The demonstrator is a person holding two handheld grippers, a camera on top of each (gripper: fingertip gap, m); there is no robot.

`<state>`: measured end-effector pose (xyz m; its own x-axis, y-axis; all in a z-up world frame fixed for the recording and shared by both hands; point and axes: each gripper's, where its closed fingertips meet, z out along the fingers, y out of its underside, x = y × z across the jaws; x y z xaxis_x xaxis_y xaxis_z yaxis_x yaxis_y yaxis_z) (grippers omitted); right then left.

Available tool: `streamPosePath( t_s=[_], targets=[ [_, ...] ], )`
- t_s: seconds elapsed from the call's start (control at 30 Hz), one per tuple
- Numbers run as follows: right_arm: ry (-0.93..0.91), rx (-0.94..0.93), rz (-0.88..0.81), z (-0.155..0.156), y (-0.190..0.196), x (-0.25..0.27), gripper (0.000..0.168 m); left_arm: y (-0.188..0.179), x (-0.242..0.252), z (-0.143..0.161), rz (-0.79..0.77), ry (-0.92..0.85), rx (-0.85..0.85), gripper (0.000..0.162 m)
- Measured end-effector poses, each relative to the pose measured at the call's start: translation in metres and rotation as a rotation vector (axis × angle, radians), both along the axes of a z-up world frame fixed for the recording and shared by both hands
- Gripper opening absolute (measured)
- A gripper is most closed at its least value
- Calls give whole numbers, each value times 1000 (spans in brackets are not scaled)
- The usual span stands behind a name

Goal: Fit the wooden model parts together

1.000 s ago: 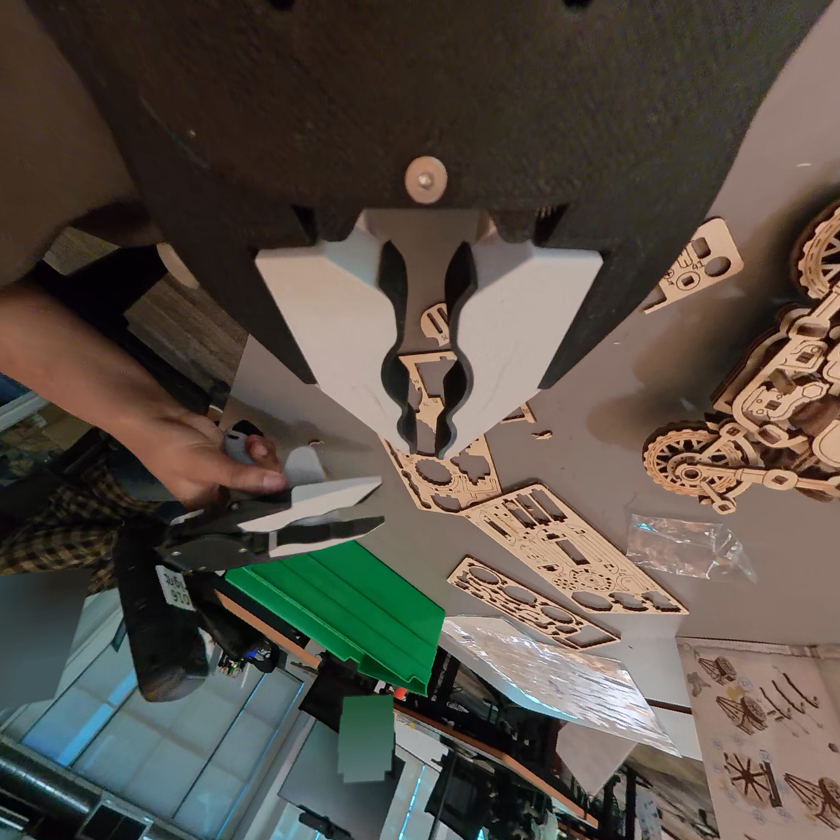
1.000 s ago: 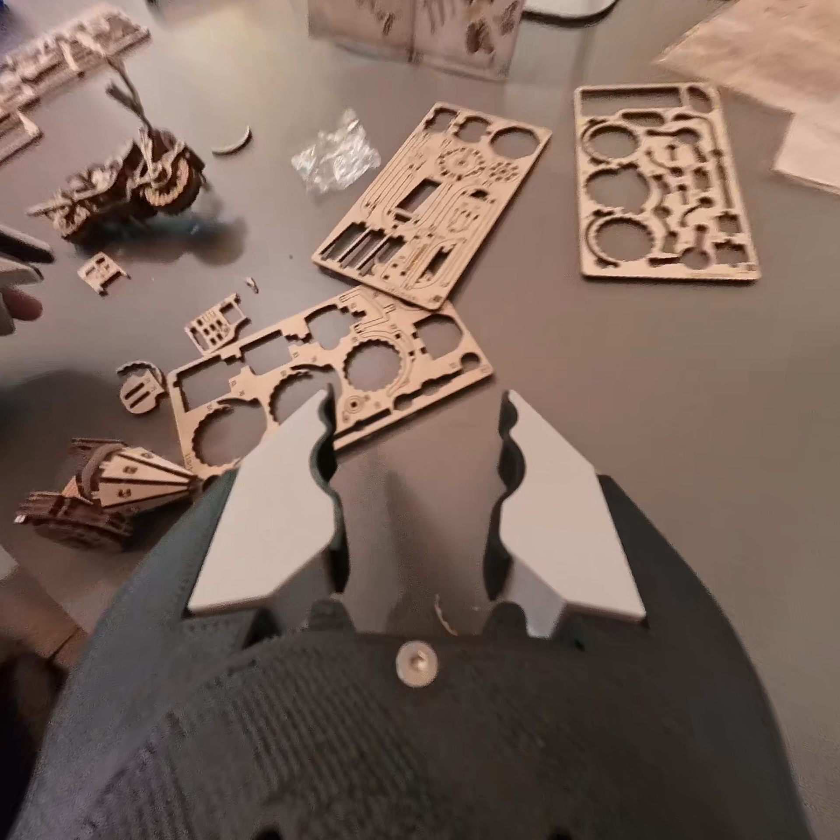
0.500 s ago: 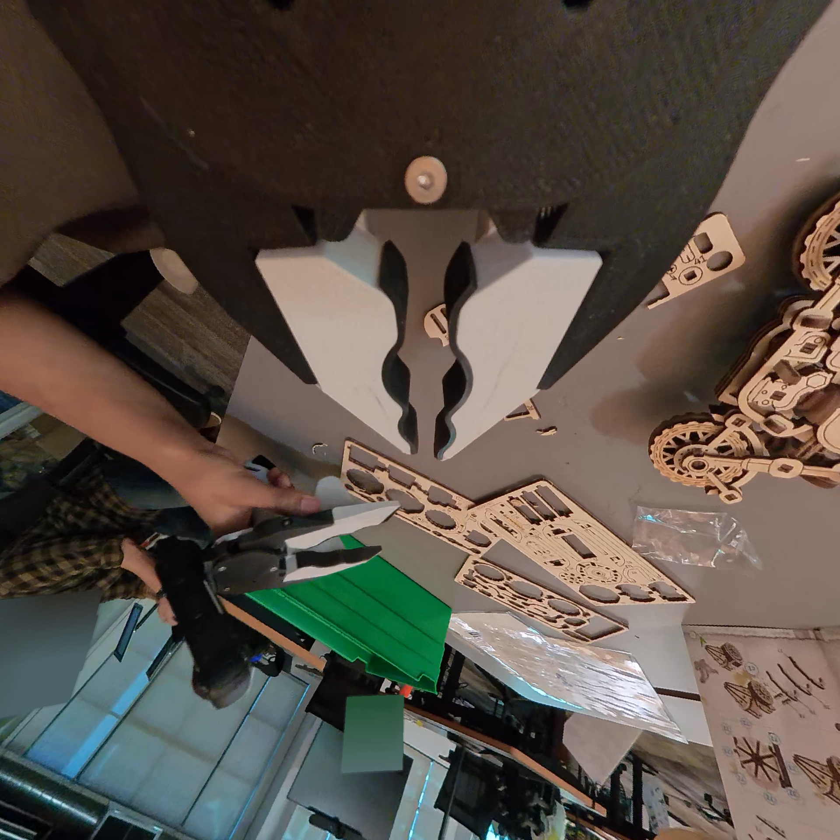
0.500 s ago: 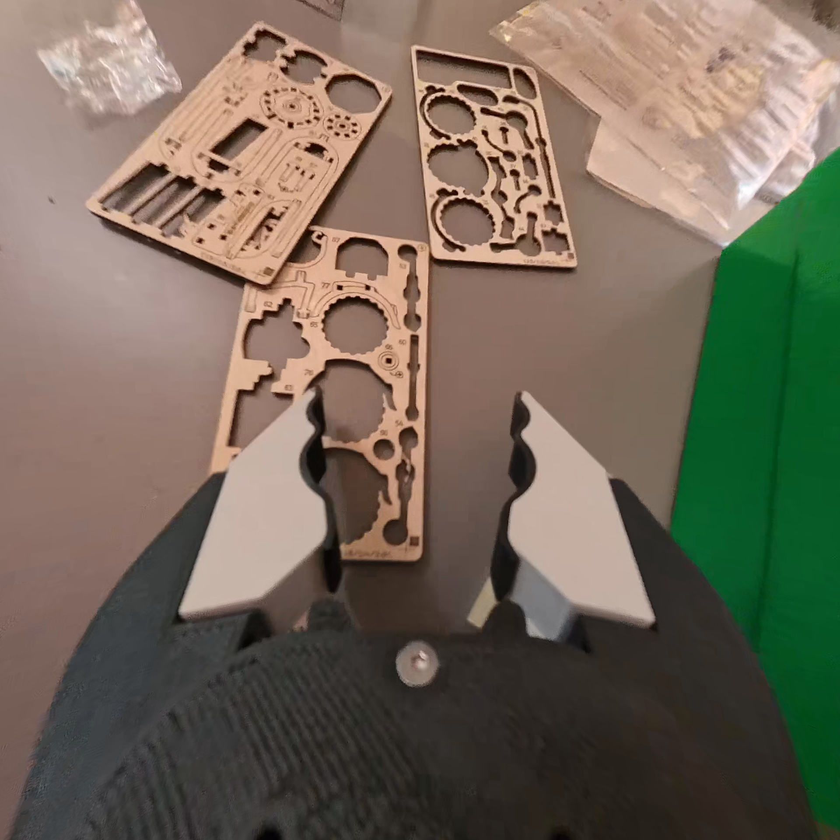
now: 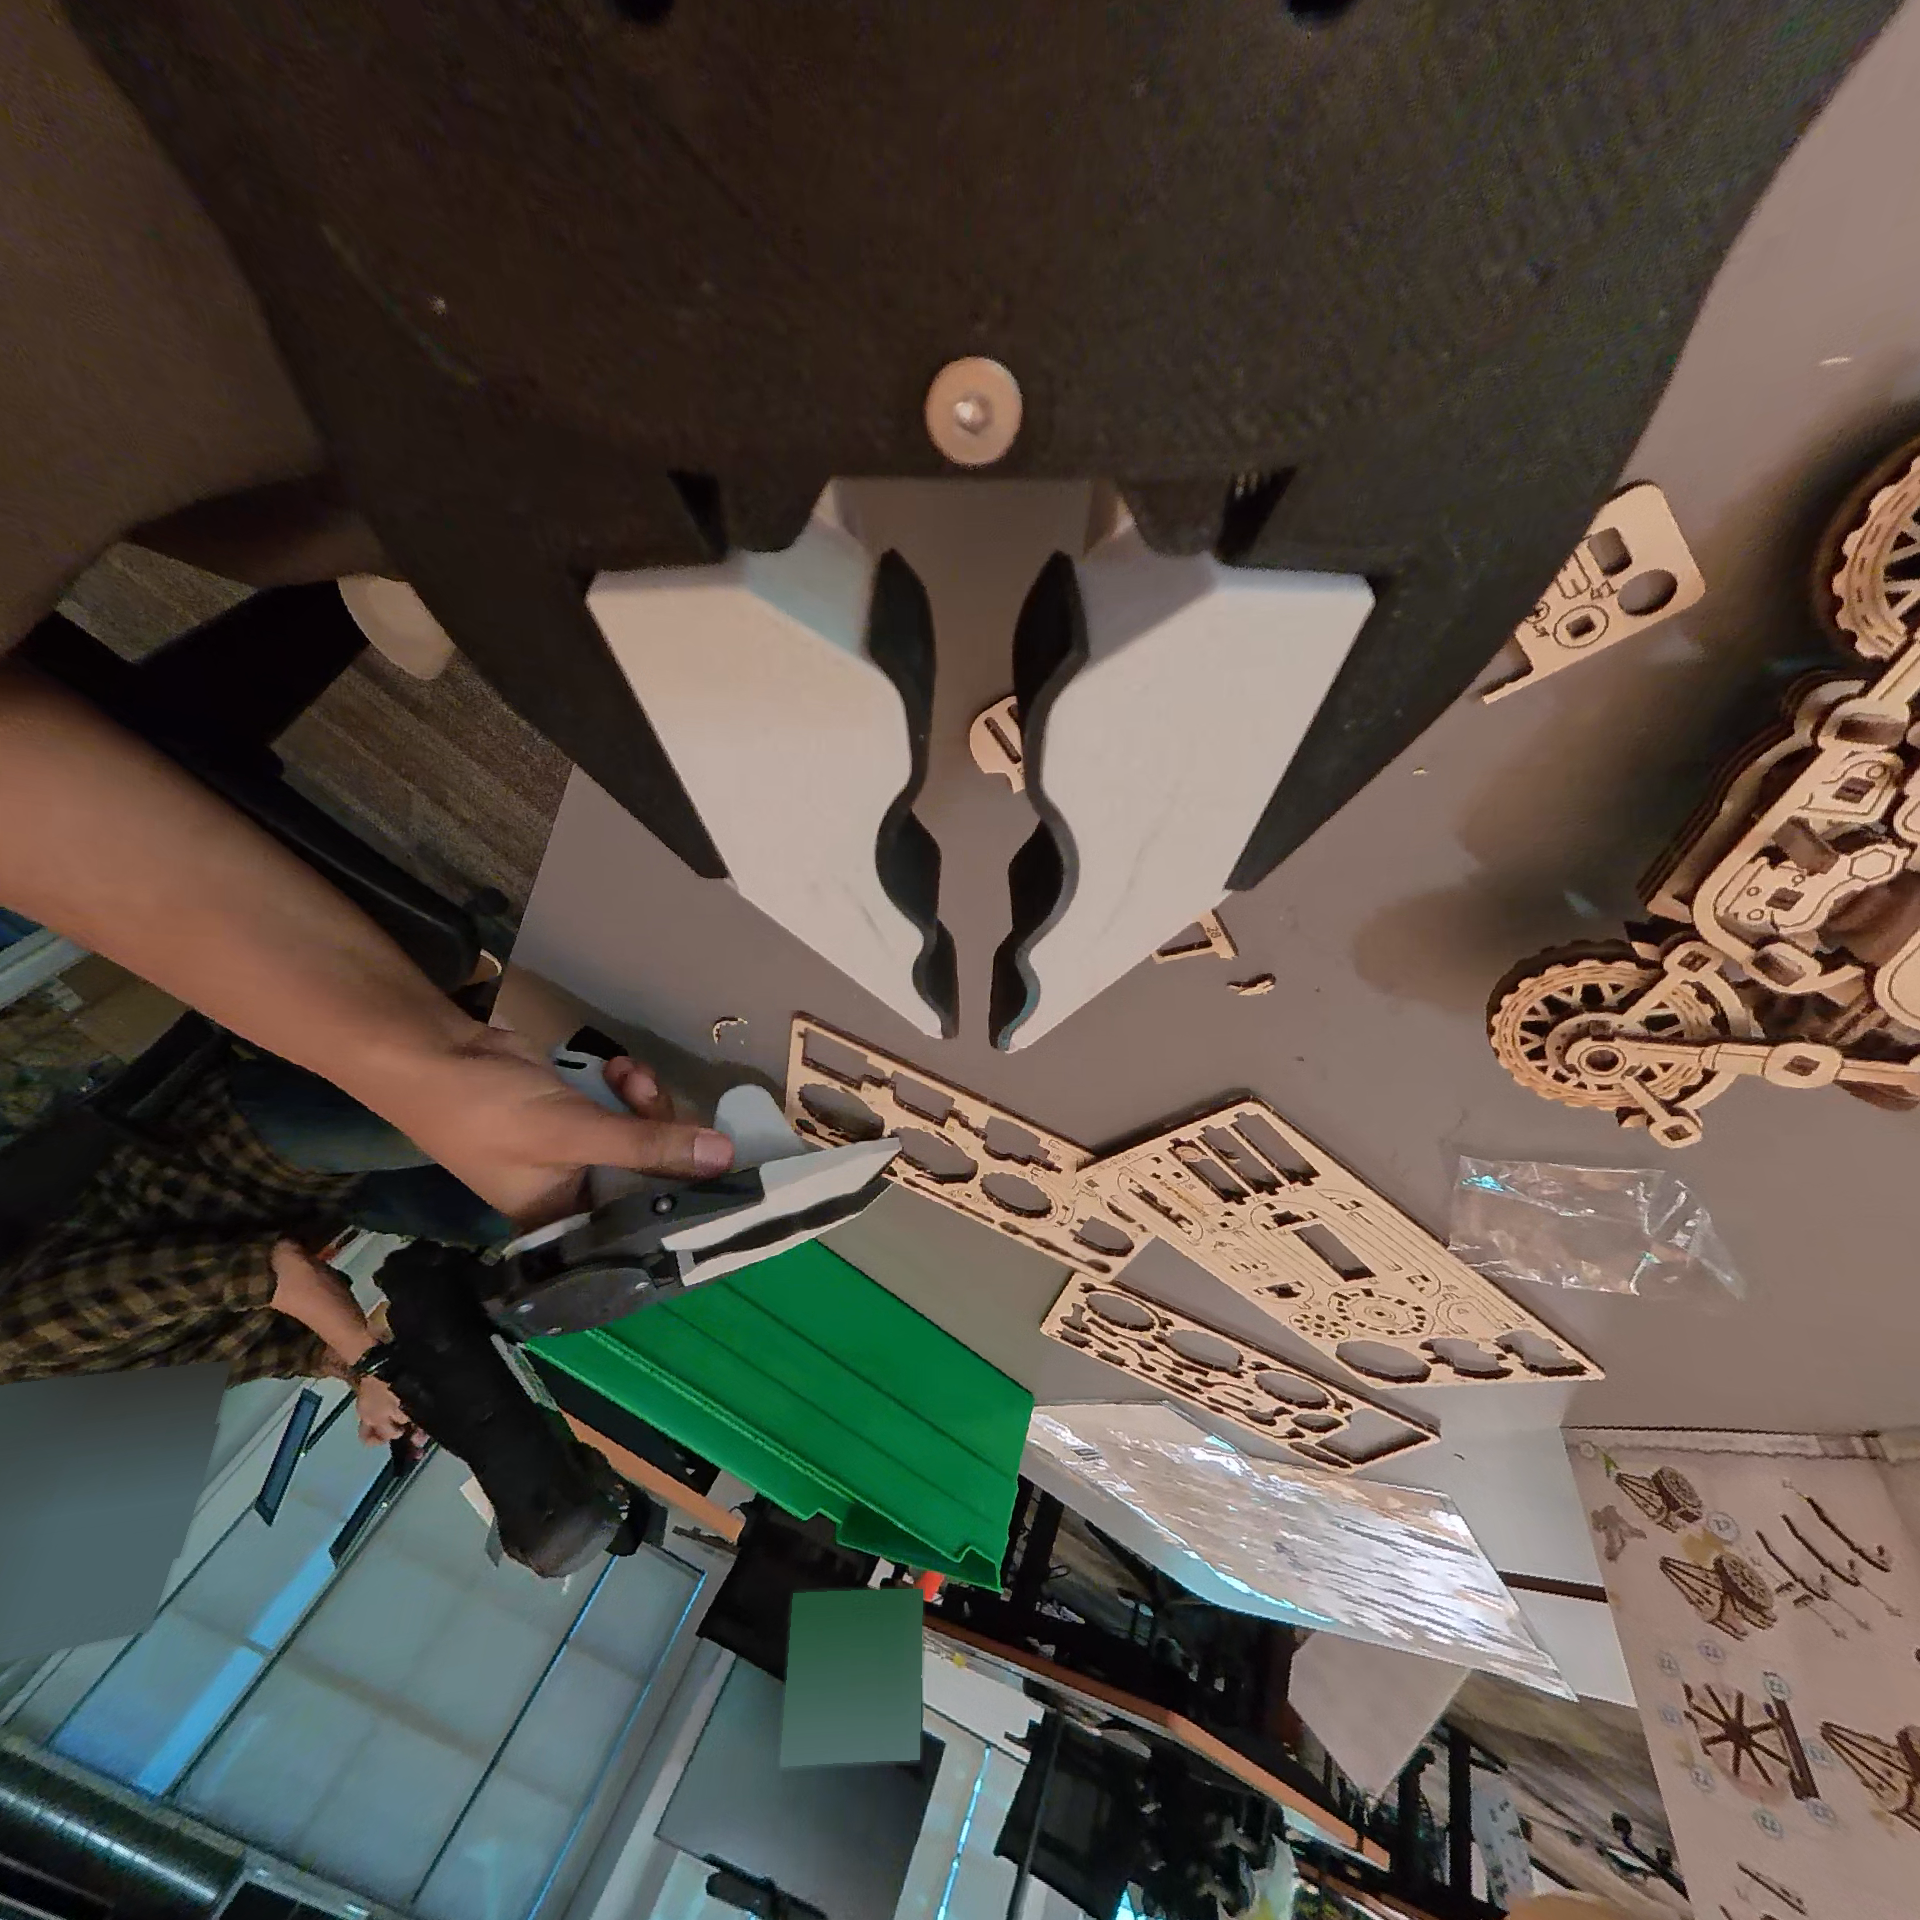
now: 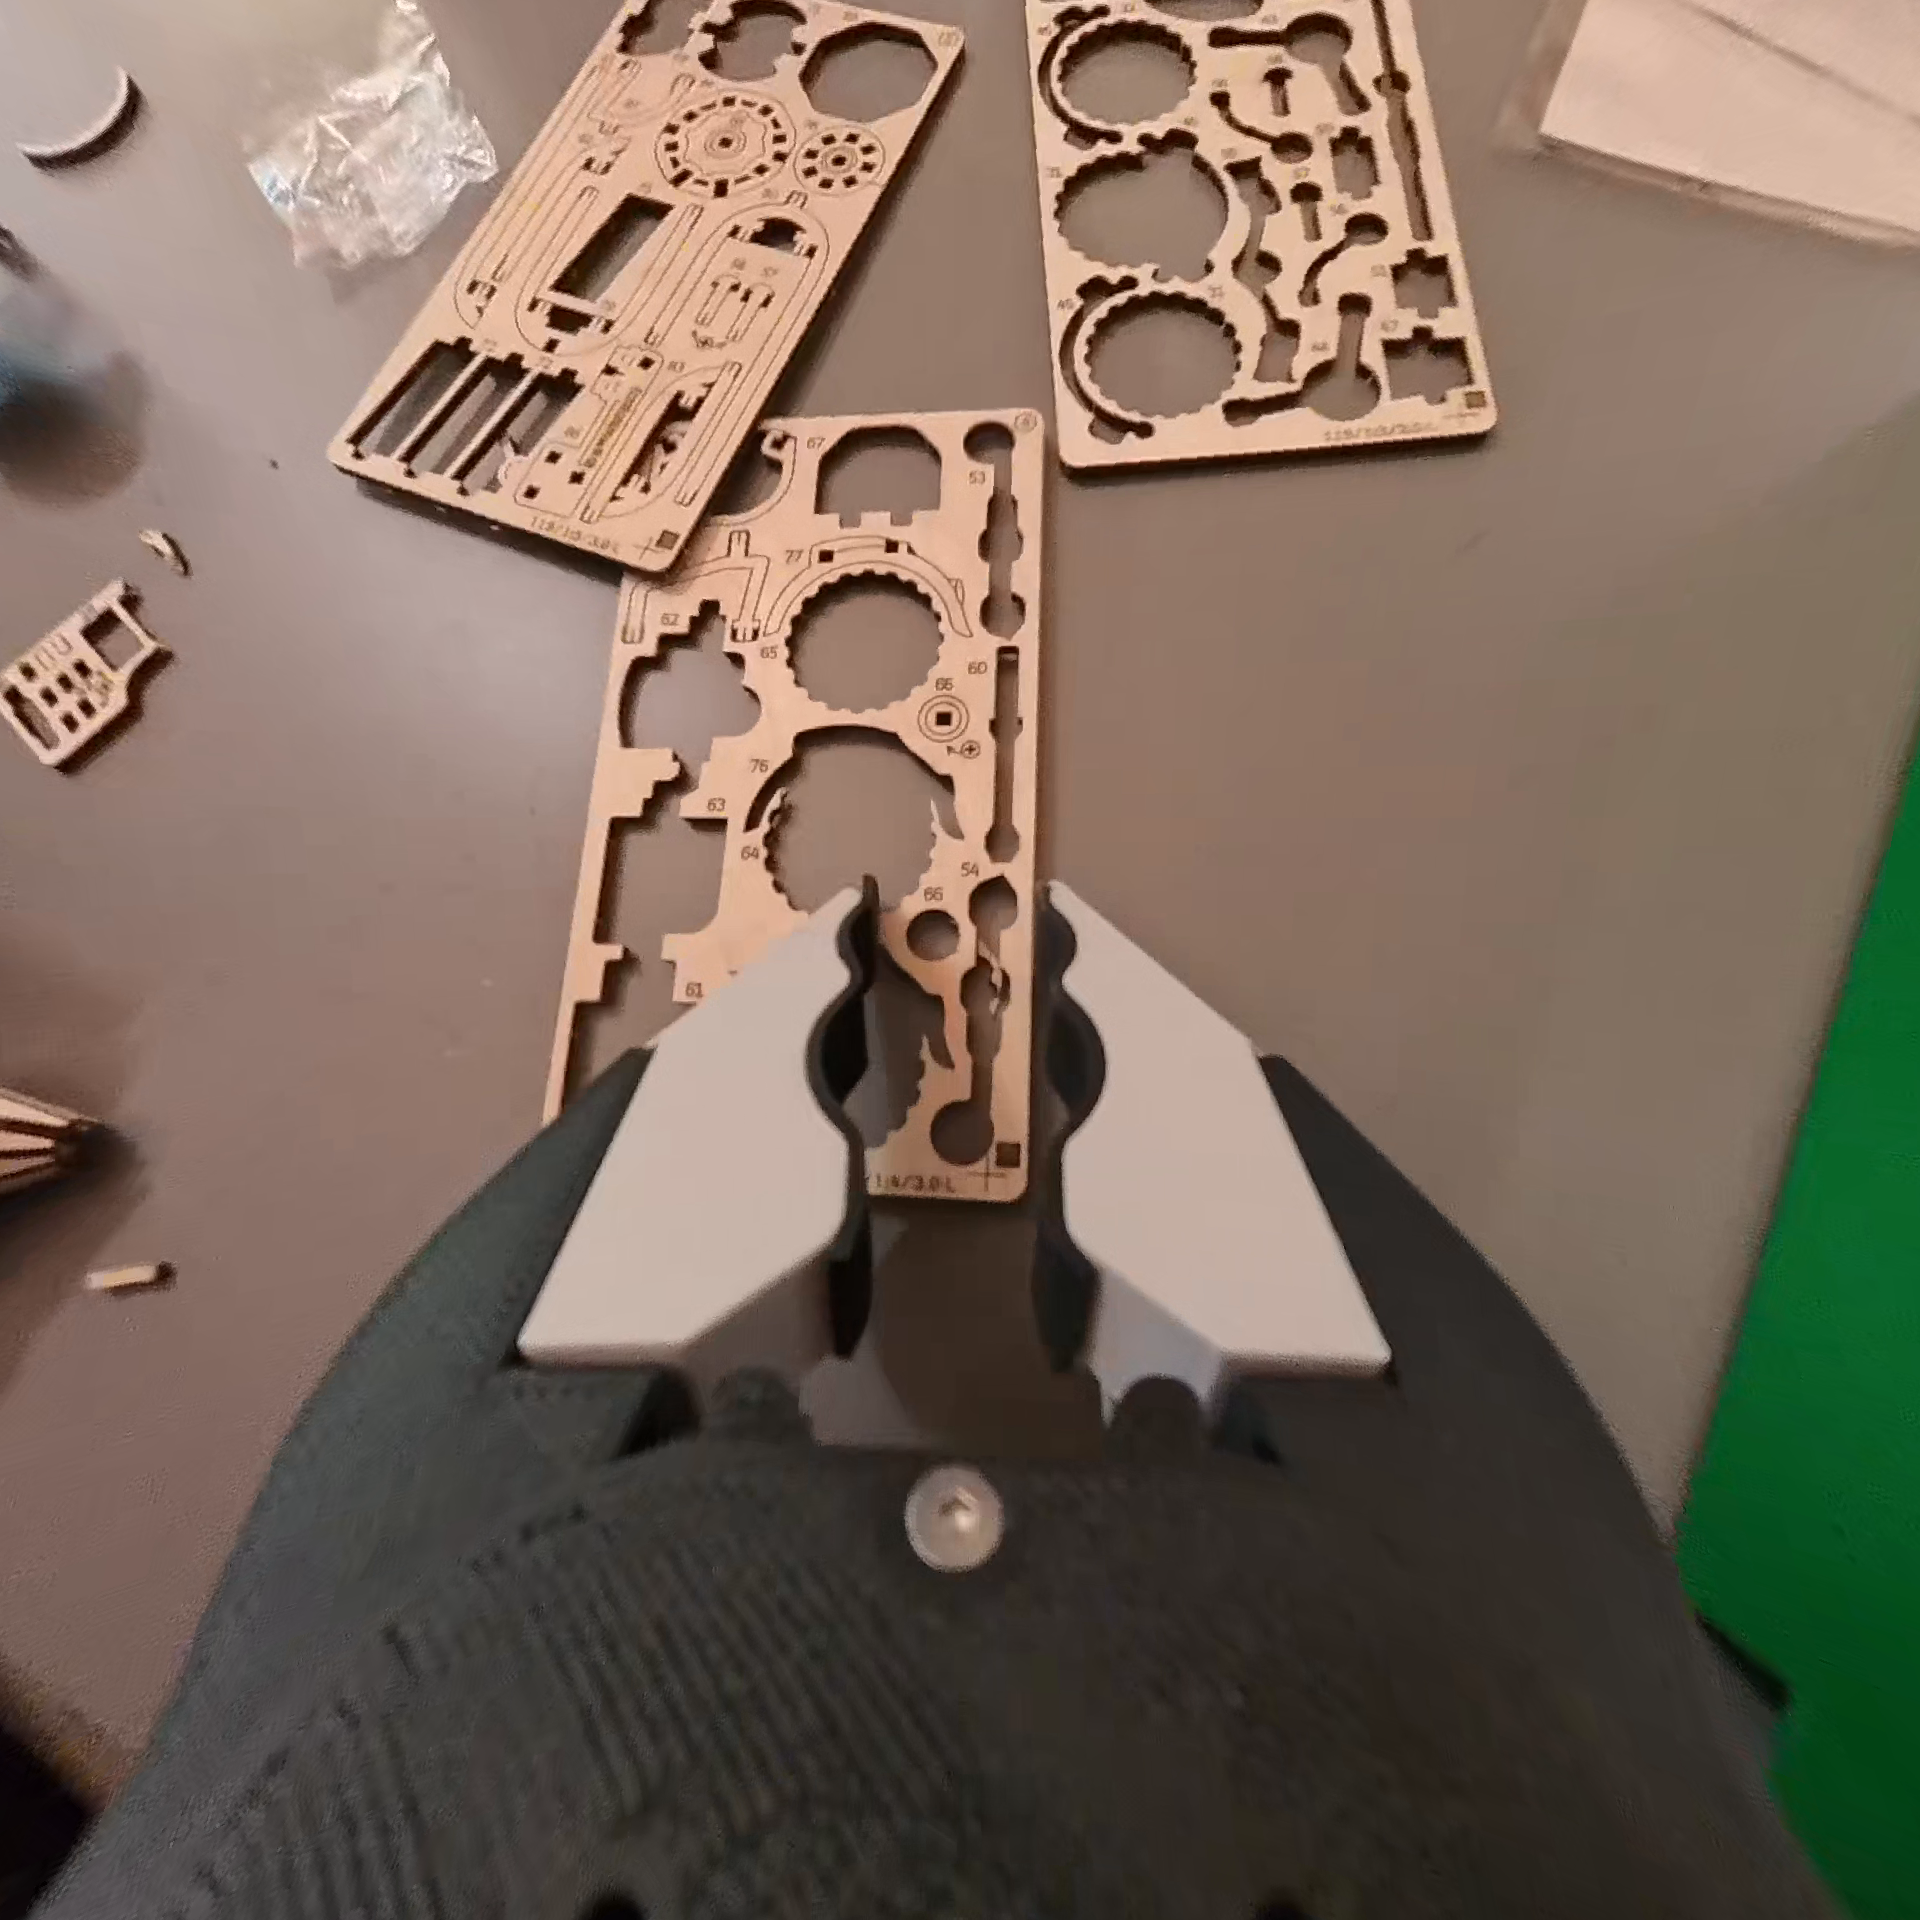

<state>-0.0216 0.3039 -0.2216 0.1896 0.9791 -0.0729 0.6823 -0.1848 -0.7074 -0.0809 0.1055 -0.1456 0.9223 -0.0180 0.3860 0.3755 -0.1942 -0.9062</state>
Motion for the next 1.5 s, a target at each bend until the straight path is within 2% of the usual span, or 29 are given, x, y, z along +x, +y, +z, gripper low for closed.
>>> streamPosePath(
  t_s=[0.23, 0.4, 0.57, 0.63, 0.7, 0.8, 1.03, 1.23, 1.37, 1.5],
  targets=[
    [-6, 26, 17, 1, 1, 1, 28, 0, 1, 1, 1, 13, 2, 2],
    [68, 48, -2, 22, 6, 4, 23, -1, 3, 2, -1, 30, 8, 2],
    [85, 102, -14, 30, 11, 12, 22, -1, 3, 3, 0, 35, 10, 3],
    [154, 93, -19, 43, 11, 11, 3, -1, 2, 4, 5, 36, 20, 4],
    [181, 71, -27, 51, 12, 14, 2, 1, 0, 12, 16, 25, 36, 8],
    [146, 84, -39, 42, 20, 18, 3, 6, 3, 23, 2, -16, 58, 9],
    [186, 65, -29, 49, 19, 16, 2, 11, 15, 26, -15, -18, 63, 9],
    [385, 23, -49, 85, 22, 19, 1, 20, 16, 47, -42, -78, 103, 14],
    [553, -43, -40, 112, 20, 23, 1, 52, 10, 55, -88, -134, 63, 27],
    [709, -144, -6, 138, 13, 26, 1, 95, 6, 38, -151, -265, -60, 56]
  ],
)
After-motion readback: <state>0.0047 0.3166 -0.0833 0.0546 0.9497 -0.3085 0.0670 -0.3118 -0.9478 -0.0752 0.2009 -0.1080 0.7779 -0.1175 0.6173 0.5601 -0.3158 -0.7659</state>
